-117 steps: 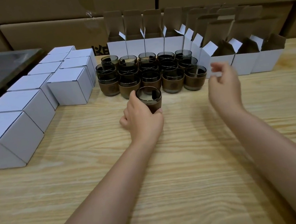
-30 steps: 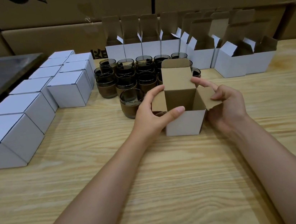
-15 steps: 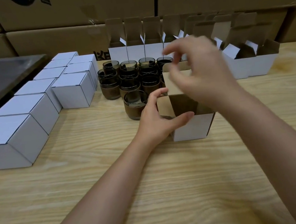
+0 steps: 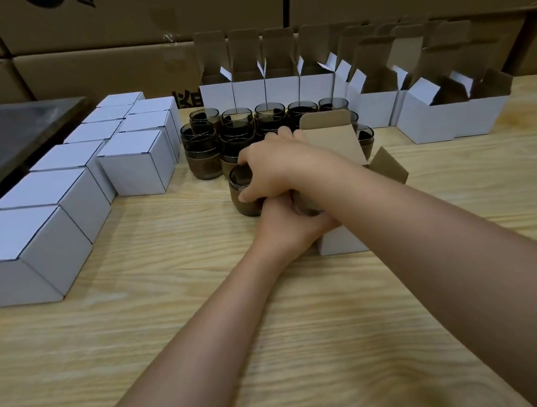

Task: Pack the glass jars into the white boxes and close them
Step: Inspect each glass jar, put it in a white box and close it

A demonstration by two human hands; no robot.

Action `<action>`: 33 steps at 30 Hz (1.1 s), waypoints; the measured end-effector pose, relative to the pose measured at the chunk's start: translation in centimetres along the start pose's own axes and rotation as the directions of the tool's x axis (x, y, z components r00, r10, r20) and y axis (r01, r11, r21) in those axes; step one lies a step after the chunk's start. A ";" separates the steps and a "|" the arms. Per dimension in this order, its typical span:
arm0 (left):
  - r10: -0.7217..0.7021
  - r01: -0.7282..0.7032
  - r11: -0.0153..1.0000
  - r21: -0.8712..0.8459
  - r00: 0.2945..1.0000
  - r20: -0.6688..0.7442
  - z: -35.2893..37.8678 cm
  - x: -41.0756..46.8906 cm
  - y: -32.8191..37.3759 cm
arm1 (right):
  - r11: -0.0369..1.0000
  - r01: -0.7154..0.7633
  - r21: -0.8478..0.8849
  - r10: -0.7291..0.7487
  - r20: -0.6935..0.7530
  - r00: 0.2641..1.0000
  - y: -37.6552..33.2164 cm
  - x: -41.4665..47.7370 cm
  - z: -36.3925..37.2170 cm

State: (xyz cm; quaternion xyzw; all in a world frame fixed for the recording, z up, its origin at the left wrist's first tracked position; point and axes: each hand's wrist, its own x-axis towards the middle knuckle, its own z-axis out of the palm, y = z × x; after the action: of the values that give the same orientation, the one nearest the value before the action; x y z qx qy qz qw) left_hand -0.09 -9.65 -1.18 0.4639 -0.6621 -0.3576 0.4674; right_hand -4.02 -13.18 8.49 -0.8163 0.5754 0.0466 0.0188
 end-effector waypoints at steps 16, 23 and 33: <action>0.046 -0.053 0.992 -0.118 0.997 -0.056 -0.2 -0.7 0.8 | 0.803 0.181 0.568 -0.106 -0.162 0.981 2.2 -1.5 -3.1; -0.004 -0.009 0.992 -0.126 0.994 -0.106 -0.5 -0.5 0.4 | 0.758 0.154 0.633 0.066 -0.309 0.949 6.8 -6.2 -6.5; -0.038 0.021 0.992 -0.122 0.989 -0.144 -0.4 -0.3 0.4 | 0.851 -0.059 0.522 0.164 -0.157 0.974 8.3 -9.6 -2.3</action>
State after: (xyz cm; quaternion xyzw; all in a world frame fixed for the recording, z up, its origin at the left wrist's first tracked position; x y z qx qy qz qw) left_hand 0.24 -9.21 -0.78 0.4699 -0.5964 -0.3686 0.5363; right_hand -14.96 -7.14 11.89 -0.7472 0.6125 -0.1880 0.1767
